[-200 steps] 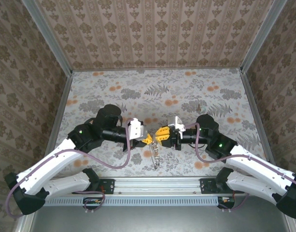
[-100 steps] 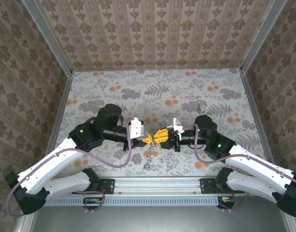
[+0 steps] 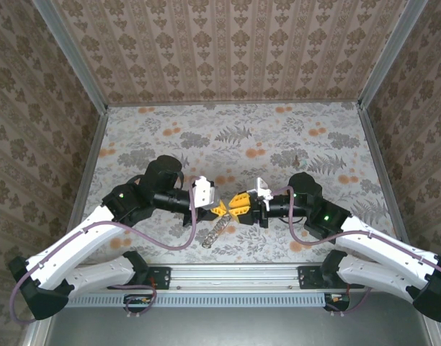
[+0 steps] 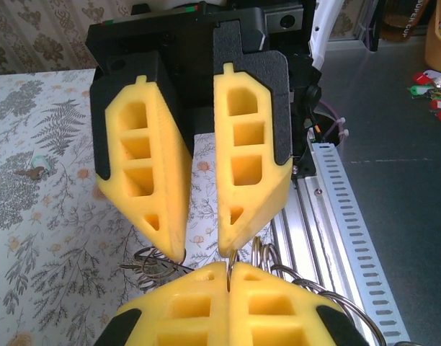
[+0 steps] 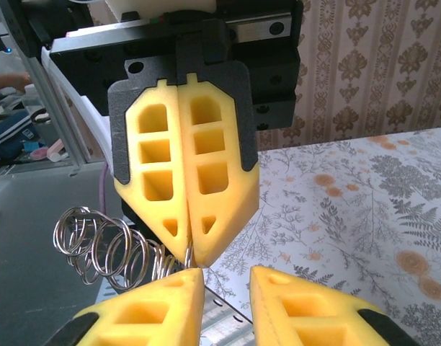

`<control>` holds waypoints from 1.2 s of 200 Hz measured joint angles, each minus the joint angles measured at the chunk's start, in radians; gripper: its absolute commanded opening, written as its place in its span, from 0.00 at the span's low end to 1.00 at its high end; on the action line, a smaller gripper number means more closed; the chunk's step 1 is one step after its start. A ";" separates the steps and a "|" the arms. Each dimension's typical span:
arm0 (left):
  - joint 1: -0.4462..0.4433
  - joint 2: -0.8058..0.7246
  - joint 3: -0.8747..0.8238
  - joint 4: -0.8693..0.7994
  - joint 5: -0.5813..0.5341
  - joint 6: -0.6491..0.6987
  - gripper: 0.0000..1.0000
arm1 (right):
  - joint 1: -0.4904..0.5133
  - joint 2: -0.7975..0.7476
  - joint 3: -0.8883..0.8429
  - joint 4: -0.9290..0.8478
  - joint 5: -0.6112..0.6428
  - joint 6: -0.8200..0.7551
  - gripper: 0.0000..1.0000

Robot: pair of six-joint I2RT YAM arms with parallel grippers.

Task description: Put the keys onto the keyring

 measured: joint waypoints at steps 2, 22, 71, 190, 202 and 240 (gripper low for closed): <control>0.000 0.000 0.000 0.000 0.000 0.000 0.00 | 0.000 -0.001 0.000 -0.001 0.002 0.000 0.28; 0.000 0.002 0.000 -0.002 0.000 0.000 0.00 | 0.003 -0.008 -0.001 -0.011 0.010 0.000 0.28; 0.000 0.003 0.001 0.000 -0.015 0.000 0.00 | 0.015 -0.018 -0.006 -0.015 0.009 0.000 0.28; 0.001 0.003 0.002 -0.002 -0.016 0.000 0.00 | 0.034 0.023 -0.008 -0.010 0.020 -0.031 0.05; 0.005 0.005 0.003 -0.002 -0.016 0.000 0.00 | 0.034 0.023 -0.008 -0.009 0.030 -0.032 0.01; 0.009 0.010 0.005 0.005 -0.030 -0.002 0.04 | 0.036 0.021 -0.008 -0.010 0.063 -0.031 0.00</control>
